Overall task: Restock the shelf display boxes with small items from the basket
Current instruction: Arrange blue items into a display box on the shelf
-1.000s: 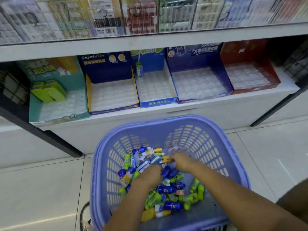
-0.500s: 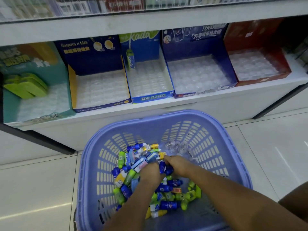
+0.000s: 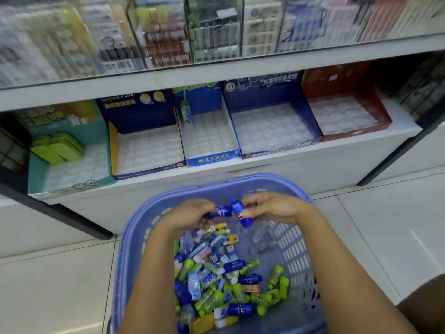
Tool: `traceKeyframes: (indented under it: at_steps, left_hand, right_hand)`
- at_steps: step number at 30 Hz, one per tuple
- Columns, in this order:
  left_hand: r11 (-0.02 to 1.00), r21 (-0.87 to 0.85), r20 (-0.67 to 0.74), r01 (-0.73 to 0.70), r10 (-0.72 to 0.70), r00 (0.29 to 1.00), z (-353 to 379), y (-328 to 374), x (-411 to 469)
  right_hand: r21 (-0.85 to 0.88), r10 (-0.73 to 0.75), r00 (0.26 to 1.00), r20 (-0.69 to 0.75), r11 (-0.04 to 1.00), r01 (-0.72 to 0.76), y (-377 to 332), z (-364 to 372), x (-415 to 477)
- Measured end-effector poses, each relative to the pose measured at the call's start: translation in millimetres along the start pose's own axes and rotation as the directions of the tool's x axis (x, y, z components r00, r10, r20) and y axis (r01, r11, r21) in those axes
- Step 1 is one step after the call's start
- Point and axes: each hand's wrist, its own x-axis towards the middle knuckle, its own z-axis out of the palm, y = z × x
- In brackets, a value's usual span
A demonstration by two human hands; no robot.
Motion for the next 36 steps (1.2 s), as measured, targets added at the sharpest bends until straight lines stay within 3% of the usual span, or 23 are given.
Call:
traceKeyframes:
  at_steps: [3,6,8,11,14,20,25,29,31,34,36]
  left_hand:
    - [0.973,-0.161,0.001,-0.164,0.166,0.986,0.7,40.7,-22.1]
    - [0.940,-0.189,-0.005,-0.284,0.289,0.957,12.6,73.3,-37.2]
    - [0.927,-0.169,-0.036,-0.334,0.333,0.942,22.5,91.5,-40.3]
    - [0.919,-0.125,-0.084,-0.374,0.366,0.927,35.7,113.7,-37.9]
    - [0.918,-0.116,-0.093,-0.379,0.369,0.925,44.0,129.4,-29.9]
    - [0.897,-0.145,-0.265,-0.418,0.372,0.889,55.0,153.6,0.7]
    - [0.827,-0.299,-0.359,-0.476,0.364,0.859,64.4,170.6,32.6]
    - [0.817,-0.272,-0.429,-0.508,0.370,0.824,67.1,183.1,58.1]
    - [0.841,-0.187,-0.471,-0.508,0.377,0.797,65.4,191.6,72.2]
    - [0.867,-0.007,-0.498,-0.498,0.429,0.754,64.1,210.5,92.2]
    - [0.864,0.158,-0.470,-0.478,0.492,0.733,67.4,223.8,106.7]
  right_hand:
    - [0.128,-0.203,0.970,-0.132,0.967,0.220,-35.2,-9.4,-31.7]
    - [0.190,-0.297,0.941,-0.162,0.926,0.325,-54.1,-14.5,-53.2]
    - [0.206,-0.349,0.916,-0.199,0.899,0.387,-60.5,-14.8,-58.6]
    - [0.255,-0.427,0.828,-0.363,0.809,0.530,-68.1,-17.0,-60.0]
    - [0.152,-0.491,0.741,-0.458,0.778,0.609,-74.1,-27.8,-57.3]
    - [-0.086,-0.511,0.647,-0.566,0.817,0.570,-97.4,-53.7,-35.0]
    - [-0.266,-0.572,0.585,-0.574,0.807,0.527,-123.0,-90.5,-22.9]
    - [-0.341,-0.602,0.583,-0.546,0.795,0.502,-127.7,-117.4,-19.6]
    - [-0.358,-0.599,0.514,-0.615,0.792,0.494,-120.7,-131.7,-20.8]
    - [-0.416,-0.549,0.327,-0.769,0.818,0.396,-100.5,-156.5,-26.8]
    - [-0.463,-0.545,0.264,-0.796,0.828,0.316,-86.9,-167.8,-29.5]
